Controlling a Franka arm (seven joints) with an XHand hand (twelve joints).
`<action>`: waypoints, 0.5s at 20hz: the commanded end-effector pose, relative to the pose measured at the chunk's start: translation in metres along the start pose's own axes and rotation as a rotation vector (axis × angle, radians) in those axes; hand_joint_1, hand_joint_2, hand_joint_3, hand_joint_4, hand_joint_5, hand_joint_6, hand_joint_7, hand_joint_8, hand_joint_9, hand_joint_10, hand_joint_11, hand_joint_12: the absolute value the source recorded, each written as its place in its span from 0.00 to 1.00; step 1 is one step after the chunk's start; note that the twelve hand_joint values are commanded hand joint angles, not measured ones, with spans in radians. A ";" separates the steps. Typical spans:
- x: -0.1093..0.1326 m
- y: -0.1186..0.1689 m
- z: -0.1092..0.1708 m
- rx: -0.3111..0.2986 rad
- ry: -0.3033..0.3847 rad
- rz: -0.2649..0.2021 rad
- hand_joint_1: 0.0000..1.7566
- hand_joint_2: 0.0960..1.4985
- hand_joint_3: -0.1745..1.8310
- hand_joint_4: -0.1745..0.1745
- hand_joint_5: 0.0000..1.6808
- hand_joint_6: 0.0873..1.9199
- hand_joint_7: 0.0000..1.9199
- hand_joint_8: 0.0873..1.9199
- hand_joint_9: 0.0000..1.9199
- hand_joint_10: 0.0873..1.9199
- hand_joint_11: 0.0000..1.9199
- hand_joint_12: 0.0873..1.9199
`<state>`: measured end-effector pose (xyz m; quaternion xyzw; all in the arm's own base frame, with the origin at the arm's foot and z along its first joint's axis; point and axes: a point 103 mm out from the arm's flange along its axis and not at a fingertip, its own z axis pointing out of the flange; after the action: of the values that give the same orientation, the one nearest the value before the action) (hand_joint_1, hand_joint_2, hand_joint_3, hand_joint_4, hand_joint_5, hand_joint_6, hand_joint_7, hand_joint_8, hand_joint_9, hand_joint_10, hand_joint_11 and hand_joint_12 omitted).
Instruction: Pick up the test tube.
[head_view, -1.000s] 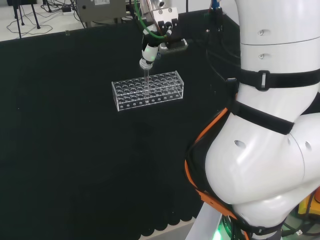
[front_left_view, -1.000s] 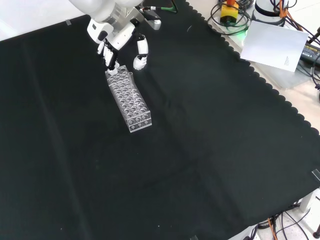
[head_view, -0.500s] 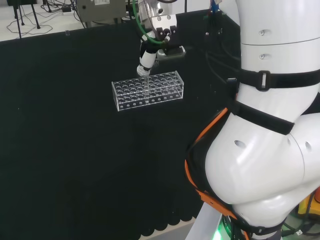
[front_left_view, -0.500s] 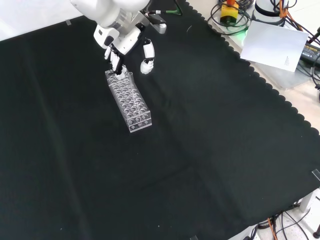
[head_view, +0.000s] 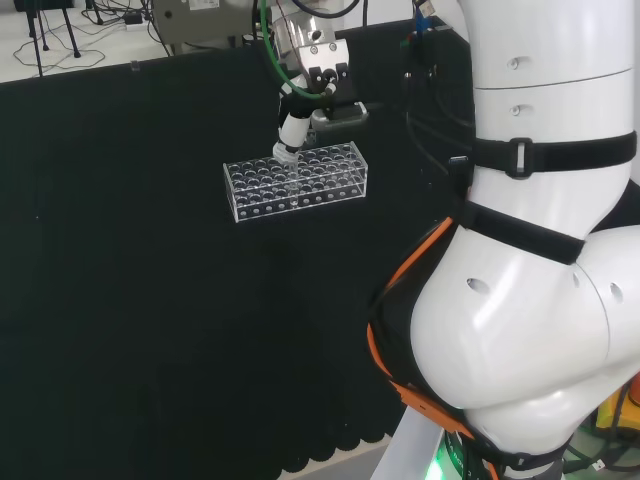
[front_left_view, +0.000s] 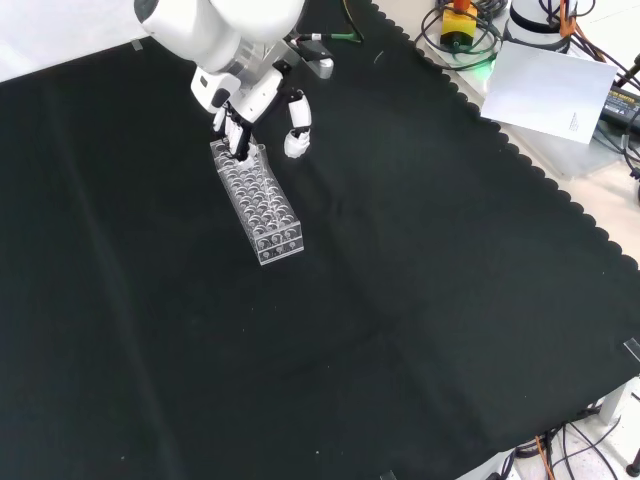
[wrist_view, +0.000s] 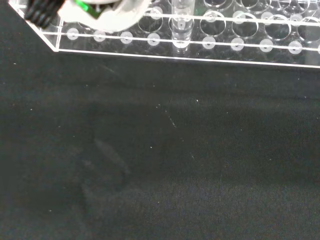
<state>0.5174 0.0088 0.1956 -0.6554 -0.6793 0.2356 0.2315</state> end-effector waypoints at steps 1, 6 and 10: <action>0.000 0.004 0.002 -0.004 -0.016 0.009 0.52 0.40 0.42 0.02 0.26 0.38 0.40 0.43 0.33 0.42 0.15 0.73; 0.003 0.007 -0.001 -0.053 -0.040 0.014 0.54 0.39 0.41 0.02 0.35 0.42 0.52 0.40 0.41 0.37 0.20 0.70; 0.003 0.009 -0.006 -0.090 -0.036 0.031 0.57 0.38 0.41 0.05 0.47 0.40 0.61 0.37 0.50 0.32 0.24 0.68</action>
<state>0.5249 0.0115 0.1918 -0.6632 -0.6836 0.2295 0.2005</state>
